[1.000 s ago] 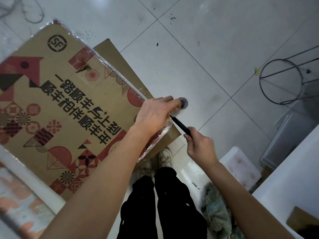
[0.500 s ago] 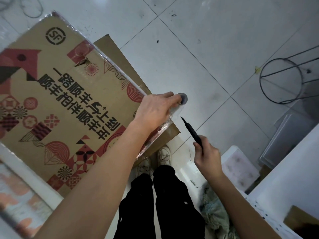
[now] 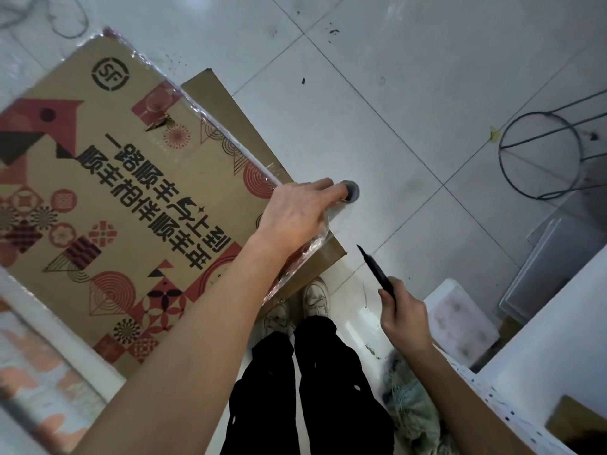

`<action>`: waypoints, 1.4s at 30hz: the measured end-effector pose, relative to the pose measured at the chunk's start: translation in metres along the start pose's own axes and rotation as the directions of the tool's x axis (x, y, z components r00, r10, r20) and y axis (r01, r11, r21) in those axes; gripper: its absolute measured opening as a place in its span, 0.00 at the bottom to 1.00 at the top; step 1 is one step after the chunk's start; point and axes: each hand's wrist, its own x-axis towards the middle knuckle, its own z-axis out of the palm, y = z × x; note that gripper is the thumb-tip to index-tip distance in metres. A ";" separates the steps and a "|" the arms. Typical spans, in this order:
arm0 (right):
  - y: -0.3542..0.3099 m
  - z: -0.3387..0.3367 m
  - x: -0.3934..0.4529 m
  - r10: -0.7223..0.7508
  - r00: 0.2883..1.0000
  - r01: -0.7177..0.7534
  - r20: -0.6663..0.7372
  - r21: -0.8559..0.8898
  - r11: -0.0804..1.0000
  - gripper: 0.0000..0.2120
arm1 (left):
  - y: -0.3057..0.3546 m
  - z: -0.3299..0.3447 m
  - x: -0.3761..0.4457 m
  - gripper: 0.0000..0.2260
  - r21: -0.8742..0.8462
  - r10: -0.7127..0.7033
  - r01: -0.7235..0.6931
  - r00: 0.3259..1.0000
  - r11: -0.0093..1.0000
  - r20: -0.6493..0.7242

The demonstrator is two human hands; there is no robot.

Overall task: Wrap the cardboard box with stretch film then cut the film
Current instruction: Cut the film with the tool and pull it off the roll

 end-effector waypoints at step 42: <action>-0.015 0.022 0.041 -0.140 0.988 0.139 -0.068 -0.014 0.990 0.04 | 0.001 -0.003 0.000 0.17 -0.047 -0.011 0.009 0.999 0.999 -0.044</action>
